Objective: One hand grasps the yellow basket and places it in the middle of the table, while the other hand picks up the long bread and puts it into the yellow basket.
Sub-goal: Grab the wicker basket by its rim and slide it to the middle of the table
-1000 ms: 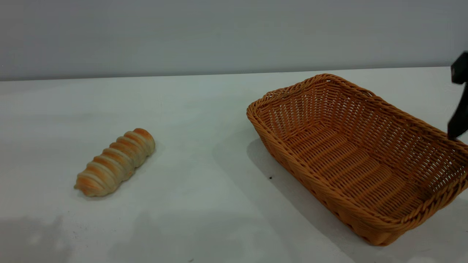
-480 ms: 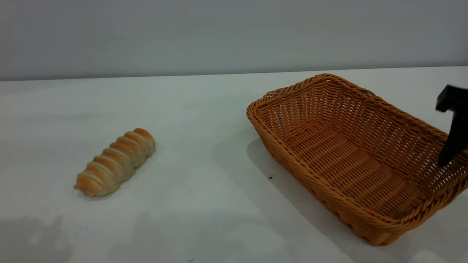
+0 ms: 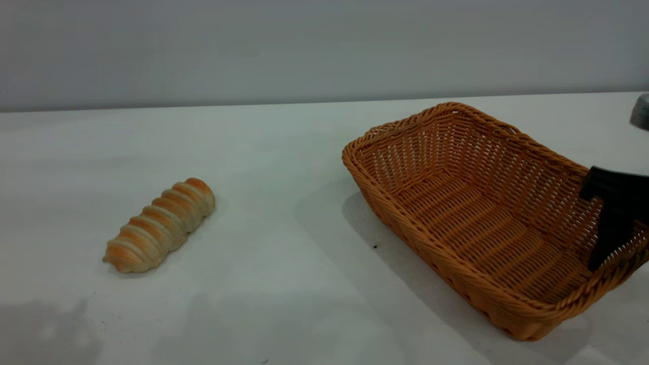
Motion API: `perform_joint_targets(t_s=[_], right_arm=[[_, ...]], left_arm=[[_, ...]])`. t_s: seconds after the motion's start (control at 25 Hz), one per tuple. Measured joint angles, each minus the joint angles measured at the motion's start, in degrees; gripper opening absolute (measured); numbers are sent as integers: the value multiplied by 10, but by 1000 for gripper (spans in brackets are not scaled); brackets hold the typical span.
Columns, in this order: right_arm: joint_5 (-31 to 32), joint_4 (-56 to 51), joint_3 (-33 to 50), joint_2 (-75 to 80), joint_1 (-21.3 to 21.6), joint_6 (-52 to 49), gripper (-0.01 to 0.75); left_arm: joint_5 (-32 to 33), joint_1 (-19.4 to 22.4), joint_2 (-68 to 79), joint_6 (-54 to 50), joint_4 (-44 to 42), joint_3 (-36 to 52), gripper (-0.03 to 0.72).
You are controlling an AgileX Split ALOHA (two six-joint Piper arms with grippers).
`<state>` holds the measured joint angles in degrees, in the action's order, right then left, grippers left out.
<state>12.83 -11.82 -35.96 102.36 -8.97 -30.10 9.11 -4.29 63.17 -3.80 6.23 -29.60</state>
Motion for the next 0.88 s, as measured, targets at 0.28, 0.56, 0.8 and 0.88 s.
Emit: perform_joint_targets(t_s=[0.28, 0.56, 0.8, 0.88], right_arm=[[-45, -38, -3, 57, 0, 39, 423], [-87, -49, -7, 70, 2, 51, 99], [-82, -49, -21, 72, 2, 80, 52], [-61, -48, -42, 73, -3, 93, 52]], left_arm=[[0, 0, 0, 0, 0, 0, 561], [1, 0, 0, 0, 0, 0, 561], [2, 0, 0, 0, 0, 0, 561], [2, 0, 0, 0, 0, 0, 561]])
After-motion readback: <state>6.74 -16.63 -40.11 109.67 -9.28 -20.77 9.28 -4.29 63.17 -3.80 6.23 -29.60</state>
